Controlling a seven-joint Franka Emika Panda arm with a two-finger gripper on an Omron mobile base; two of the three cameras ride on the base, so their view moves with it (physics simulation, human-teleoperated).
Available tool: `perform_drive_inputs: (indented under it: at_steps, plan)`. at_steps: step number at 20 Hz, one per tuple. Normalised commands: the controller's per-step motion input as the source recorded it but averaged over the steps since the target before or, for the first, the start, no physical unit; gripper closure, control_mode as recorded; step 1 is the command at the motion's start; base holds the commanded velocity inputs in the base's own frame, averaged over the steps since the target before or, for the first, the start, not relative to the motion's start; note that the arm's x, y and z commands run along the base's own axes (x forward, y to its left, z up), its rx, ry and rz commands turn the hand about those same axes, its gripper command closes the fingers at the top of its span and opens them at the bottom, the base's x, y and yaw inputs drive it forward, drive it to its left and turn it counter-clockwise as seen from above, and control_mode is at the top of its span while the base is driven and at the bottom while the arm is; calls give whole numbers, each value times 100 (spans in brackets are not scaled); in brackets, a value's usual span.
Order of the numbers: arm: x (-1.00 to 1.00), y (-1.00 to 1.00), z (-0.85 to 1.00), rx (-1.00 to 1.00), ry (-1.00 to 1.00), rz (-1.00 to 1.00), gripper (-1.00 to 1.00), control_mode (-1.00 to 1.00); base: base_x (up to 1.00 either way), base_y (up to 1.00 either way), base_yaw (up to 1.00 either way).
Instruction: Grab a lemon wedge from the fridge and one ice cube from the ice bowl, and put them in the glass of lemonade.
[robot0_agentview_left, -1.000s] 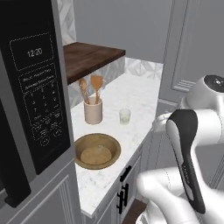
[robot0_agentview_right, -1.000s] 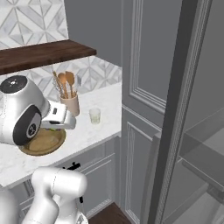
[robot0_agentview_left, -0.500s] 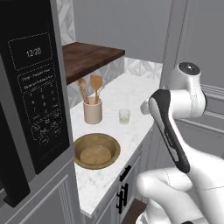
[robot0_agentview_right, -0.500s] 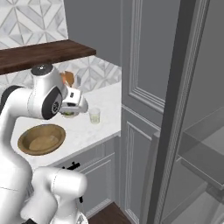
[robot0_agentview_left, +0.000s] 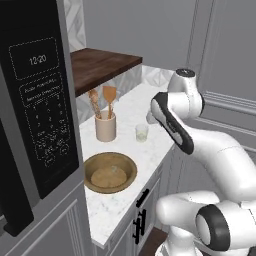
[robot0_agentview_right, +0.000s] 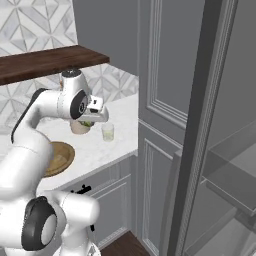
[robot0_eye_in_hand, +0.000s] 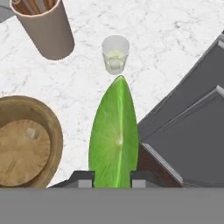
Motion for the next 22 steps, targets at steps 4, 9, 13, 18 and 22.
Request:
perform_drive_inputs:
  at_steps: [4,9,13,18,22]
  plan:
    - [100,30,-47,0,25,0,100,-100,0,0,0]
    - [96,1,-53,0,21,0,100,-100,0,0,0]
    - [54,0,2,0,6,0,100,-100,0,0,0]
    - [41,0,-6,0,0,0,100,-100,0,0,0]
    - [16,0,-39,0,-8,0,100,-100,0,0,0]
